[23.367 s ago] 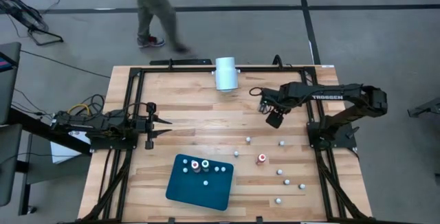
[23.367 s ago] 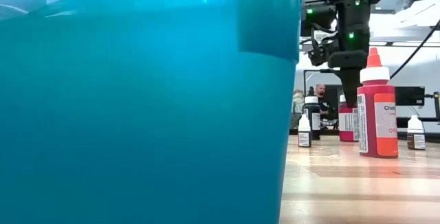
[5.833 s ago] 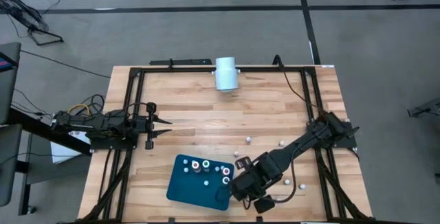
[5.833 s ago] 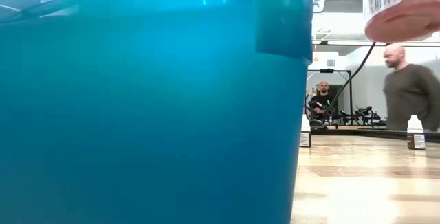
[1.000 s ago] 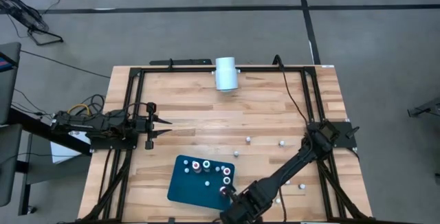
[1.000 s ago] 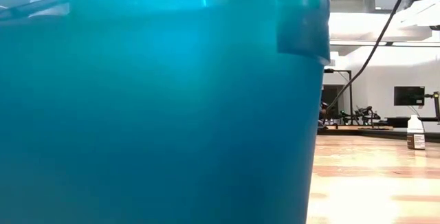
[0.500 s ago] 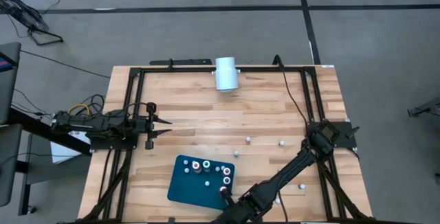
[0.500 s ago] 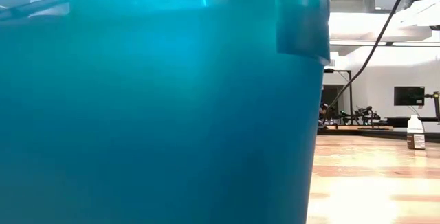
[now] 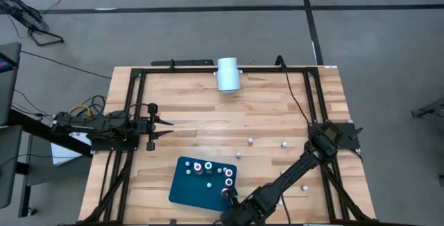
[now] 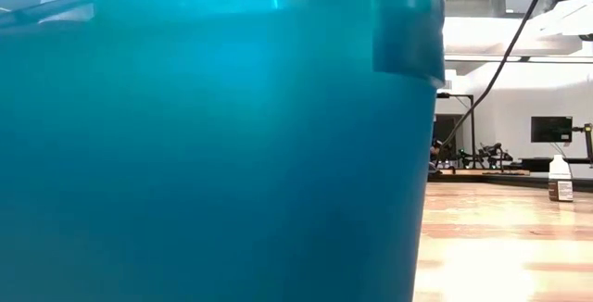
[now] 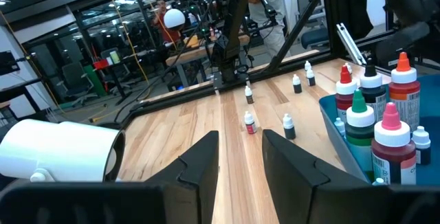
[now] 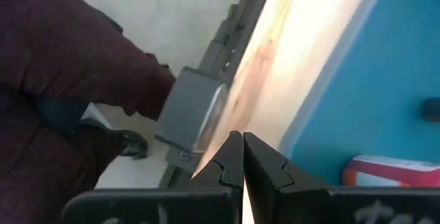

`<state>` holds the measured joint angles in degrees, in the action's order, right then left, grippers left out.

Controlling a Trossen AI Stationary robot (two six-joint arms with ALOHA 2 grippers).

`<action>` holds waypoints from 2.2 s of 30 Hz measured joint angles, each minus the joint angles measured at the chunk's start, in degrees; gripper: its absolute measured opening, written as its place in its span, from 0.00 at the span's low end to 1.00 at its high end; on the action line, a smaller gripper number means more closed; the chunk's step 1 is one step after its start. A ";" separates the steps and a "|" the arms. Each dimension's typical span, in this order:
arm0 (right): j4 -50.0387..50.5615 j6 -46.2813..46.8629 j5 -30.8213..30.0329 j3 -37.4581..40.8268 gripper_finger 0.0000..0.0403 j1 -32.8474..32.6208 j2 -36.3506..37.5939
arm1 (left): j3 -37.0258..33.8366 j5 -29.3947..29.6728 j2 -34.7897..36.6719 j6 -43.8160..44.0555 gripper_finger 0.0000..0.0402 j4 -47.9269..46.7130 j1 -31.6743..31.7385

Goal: Pick & Place food coloring
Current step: Move the blue bin to the center of the table

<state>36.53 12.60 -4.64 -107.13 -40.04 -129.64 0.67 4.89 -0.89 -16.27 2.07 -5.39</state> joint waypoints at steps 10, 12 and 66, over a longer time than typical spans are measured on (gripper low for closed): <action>0.26 1.41 -3.11 1.80 0.00 0.96 0.00 | -0.02 0.02 0.02 0.00 0.26 0.00 0.00; 0.41 2.37 -3.36 2.72 0.00 1.18 -0.01 | -0.01 0.01 0.00 0.00 0.26 -0.01 0.02; 11.48 25.75 -39.66 3.41 0.00 8.75 -0.02 | -0.02 0.02 0.02 0.00 0.26 0.00 0.02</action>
<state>48.01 38.35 -44.30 -103.72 -31.29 -129.67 0.64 4.91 -0.86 -16.27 2.07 -5.37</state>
